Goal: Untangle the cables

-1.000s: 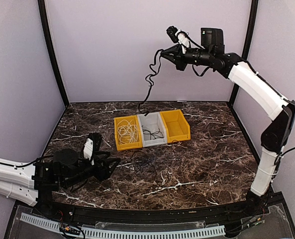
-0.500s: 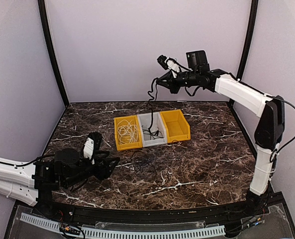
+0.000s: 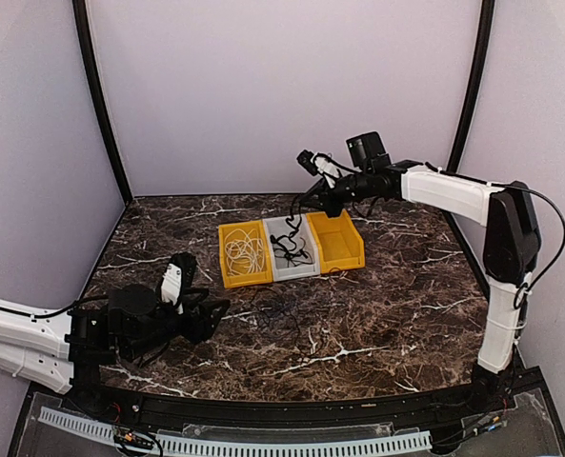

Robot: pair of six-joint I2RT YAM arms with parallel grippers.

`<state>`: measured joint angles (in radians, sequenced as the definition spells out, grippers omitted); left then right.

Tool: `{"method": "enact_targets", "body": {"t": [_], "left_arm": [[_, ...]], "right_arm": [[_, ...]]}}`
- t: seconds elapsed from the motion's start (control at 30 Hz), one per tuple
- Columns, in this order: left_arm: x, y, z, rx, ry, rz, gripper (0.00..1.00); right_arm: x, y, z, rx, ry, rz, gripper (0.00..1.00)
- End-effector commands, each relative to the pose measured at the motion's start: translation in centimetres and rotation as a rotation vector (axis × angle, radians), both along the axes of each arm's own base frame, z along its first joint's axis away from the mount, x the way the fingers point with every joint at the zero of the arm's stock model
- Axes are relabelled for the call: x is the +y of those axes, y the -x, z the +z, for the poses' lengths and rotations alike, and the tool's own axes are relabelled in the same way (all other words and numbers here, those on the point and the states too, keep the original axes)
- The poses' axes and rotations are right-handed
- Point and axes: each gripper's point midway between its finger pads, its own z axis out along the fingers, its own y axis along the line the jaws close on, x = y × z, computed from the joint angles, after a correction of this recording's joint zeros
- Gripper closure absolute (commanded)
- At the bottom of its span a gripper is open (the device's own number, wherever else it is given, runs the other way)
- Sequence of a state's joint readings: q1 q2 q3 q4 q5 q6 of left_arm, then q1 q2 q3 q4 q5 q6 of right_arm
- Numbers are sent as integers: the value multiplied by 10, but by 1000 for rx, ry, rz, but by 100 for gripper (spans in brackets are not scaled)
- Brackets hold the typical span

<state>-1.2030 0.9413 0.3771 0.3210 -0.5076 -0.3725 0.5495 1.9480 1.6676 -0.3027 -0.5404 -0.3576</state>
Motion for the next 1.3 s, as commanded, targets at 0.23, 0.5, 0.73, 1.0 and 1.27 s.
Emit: {"method": "enact_targets", "body": {"t": [0.23,0.5,0.73,1.0,1.27], "left_arm": [[-2,-4,-3,16,-1,29,38],[-3,-5,-7,17,-5,37,37],[-8,-6,-6,24,-14,28,37],[-7,-5,-5,31,-3,29,37],[-13,-5,-3,23,-10,13,37]], "right_arm": [[12,-21,-74,140,91,-38,100],[9,-30,-72,84,132,-111,100],[-8,-82,-64,-100,256,-369,100],[7,-76,-57,-151,265,-309,100],[20,-51,-91,-144,349,-236,100]]}}
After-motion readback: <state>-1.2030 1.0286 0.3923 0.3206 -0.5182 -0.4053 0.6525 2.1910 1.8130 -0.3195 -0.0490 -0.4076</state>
